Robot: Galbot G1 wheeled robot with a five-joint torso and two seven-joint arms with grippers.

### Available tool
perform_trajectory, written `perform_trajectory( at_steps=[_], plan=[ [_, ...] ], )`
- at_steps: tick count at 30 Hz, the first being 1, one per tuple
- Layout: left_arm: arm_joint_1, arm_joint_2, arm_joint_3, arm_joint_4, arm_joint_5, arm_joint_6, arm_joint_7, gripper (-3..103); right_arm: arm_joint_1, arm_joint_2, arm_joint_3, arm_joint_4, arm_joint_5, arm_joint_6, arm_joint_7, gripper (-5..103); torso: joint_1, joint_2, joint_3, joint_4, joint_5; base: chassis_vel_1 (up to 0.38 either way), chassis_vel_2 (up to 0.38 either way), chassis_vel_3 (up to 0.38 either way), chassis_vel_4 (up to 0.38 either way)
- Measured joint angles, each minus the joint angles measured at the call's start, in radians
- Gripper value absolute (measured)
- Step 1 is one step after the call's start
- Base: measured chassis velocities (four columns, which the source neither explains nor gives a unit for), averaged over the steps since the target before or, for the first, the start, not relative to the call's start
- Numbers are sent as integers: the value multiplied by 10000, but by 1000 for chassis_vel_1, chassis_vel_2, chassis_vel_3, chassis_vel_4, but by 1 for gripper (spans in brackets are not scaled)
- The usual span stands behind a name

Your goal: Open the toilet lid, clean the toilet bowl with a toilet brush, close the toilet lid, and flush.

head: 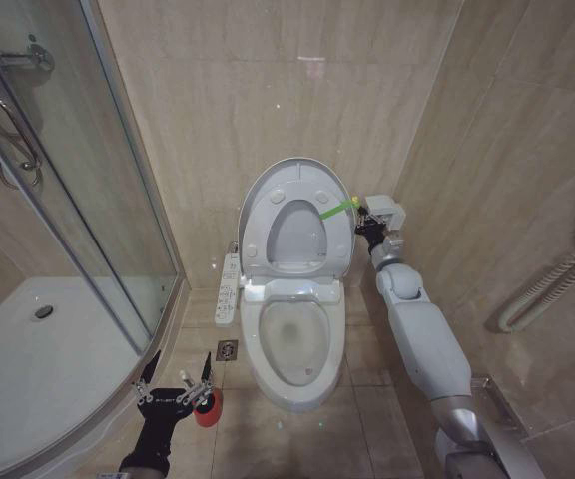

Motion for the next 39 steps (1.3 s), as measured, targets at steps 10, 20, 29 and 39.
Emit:
perform_trajectory(
  at_steps=[10,20,29,39],
  plan=[
    [0,0,0,0,0,0,0,100,575,100,79,-808,194,-139,192,0,0,1,0,-1,0,0,0,0,0],
    [0,0,0,0,0,0,0,100,802,255,101,-1476,95,-6,197,0,-2,2,-1,-1,-1,0,0,0,0],
    [0,0,0,0,0,0,0,100,1015,311,174,-1959,112,91,184,0,-2,2,-1,-3,-1,0,0,0,0],
    [0,0,0,0,0,0,0,100,716,197,240,-1339,790,383,189,0,0,1,1,-5,2,0,0,0,0]
  ],
)
